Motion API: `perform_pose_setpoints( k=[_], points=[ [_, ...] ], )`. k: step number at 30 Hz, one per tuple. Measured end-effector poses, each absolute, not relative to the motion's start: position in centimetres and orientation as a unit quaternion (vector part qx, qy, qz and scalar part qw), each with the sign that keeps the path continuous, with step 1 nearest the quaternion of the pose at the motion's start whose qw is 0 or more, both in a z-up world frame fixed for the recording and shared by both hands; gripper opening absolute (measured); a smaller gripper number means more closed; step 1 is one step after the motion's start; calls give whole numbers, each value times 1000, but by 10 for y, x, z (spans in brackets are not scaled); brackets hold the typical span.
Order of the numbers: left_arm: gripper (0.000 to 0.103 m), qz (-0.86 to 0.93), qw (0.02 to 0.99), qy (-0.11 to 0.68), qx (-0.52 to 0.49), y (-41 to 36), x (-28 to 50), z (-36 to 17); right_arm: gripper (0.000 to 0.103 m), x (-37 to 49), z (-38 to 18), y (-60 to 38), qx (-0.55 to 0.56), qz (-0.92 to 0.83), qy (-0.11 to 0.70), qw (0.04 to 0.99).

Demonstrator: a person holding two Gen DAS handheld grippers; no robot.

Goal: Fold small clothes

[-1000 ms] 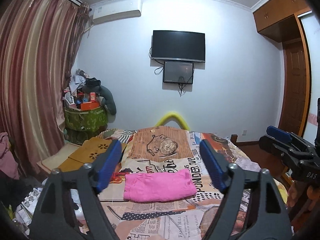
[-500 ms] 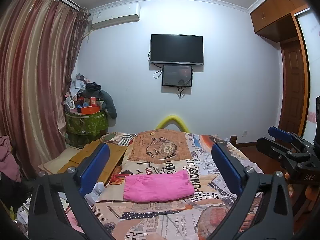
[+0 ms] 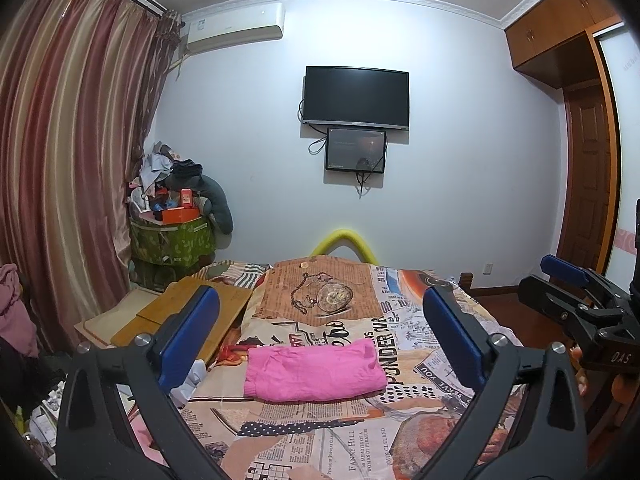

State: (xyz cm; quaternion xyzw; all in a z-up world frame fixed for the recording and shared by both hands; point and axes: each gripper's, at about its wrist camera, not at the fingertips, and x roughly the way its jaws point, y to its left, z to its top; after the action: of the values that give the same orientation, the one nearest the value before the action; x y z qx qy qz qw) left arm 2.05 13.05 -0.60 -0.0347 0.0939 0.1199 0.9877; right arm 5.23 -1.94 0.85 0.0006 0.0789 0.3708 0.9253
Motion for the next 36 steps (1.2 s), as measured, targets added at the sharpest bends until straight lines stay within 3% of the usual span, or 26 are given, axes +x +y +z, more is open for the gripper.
perform_pose_setpoints(
  k=[36],
  points=[
    [103, 104, 987, 112, -39, 132, 33, -14, 102, 50, 10, -19, 5, 368, 86, 926]
  ],
)
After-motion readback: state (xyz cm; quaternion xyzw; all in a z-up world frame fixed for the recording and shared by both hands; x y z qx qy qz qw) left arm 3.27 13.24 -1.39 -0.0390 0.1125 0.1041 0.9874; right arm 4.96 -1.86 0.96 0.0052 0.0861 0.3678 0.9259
